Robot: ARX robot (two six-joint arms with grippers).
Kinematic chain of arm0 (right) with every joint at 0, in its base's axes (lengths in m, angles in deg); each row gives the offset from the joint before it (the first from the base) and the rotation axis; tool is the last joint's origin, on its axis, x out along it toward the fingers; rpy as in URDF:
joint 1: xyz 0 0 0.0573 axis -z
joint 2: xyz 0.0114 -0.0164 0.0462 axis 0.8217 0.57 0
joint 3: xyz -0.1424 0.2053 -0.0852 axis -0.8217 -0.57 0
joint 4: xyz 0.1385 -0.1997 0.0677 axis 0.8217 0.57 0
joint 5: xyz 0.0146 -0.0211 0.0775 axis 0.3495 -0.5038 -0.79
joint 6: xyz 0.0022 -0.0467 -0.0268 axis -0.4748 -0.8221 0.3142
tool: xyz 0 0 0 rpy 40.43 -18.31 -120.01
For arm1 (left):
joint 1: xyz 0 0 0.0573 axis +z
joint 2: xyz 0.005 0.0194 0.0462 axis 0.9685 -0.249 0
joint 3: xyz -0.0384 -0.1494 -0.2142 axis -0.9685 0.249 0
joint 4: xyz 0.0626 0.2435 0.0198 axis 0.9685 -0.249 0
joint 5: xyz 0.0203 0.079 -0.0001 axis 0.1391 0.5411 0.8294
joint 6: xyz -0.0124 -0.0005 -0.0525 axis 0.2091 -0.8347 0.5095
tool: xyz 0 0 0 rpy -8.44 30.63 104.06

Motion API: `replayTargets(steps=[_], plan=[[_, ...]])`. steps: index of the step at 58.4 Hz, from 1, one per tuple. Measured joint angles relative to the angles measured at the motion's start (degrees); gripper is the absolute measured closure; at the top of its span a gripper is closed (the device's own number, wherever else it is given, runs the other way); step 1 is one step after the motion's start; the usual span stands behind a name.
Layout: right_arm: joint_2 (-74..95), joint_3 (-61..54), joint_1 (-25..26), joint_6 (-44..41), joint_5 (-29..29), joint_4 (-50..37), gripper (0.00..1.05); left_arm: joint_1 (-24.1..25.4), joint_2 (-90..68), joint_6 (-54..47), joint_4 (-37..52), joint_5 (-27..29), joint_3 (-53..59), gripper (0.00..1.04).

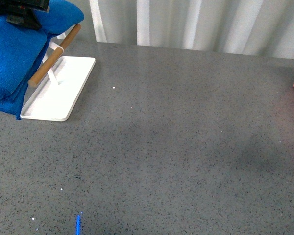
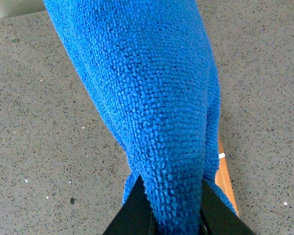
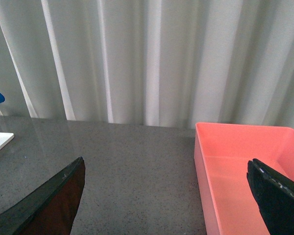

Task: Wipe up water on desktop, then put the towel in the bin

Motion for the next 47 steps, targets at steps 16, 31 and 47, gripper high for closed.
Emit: replayTargets(steps=[16,31,47], plan=[[0.00,0.00,0.00,0.00,0.00,0.00,0.07,-0.46,5.03,1.03,-2.12,-2.32,-4.37,0.99],[0.00,0.00,0.00,0.00,0.00,0.00,0.07,-6.05,13.70,2.95,-0.07,-6.58,-4.66,0.99],[0.00,0.00,0.00,0.00,-0.02,0.00,0.07,-18.69,20.96,8.00,7.06,-10.75,5.01,0.99]])
